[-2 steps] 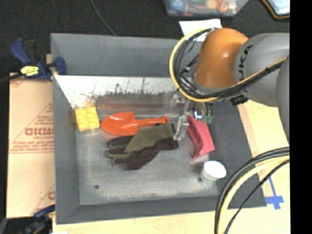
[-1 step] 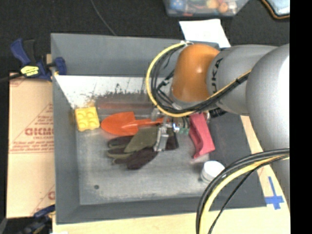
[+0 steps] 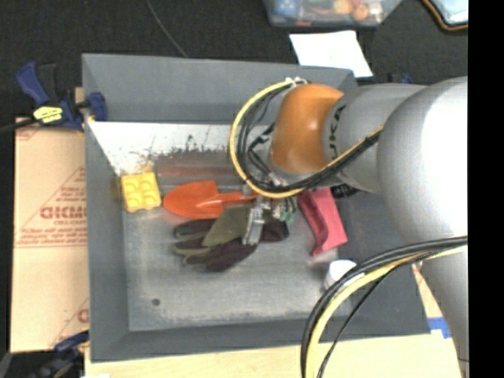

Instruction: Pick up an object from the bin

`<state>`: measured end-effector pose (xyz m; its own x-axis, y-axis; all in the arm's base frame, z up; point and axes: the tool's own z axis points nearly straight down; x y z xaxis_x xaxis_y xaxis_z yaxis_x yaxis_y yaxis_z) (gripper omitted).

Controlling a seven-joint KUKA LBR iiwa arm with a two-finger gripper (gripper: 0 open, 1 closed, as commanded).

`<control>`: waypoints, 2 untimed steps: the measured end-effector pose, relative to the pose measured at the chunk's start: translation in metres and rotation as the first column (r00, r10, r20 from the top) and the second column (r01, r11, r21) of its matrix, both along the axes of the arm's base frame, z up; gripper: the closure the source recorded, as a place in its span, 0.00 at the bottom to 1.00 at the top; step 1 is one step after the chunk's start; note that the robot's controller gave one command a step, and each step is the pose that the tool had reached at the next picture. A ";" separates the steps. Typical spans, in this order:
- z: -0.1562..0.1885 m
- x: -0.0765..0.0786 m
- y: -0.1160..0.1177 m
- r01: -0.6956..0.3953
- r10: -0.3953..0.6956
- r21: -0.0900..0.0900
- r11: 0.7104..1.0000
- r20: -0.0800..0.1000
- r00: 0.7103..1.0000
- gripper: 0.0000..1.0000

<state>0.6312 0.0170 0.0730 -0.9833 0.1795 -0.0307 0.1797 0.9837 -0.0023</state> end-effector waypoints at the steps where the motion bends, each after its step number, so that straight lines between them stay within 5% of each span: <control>1: 0.001 0.012 -0.015 -0.013 0.013 0.004 1.000 -0.017 1.000 1.00; 2: 0.001 0.012 -0.015 -0.013 0.013 0.004 1.000 -0.017 1.000 1.00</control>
Offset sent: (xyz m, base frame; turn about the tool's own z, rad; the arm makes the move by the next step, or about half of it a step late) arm 0.0000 0.0000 0.0000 0.0000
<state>0.6427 0.0022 0.0742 -0.9859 0.1668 -0.0137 0.1668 0.9860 -0.0014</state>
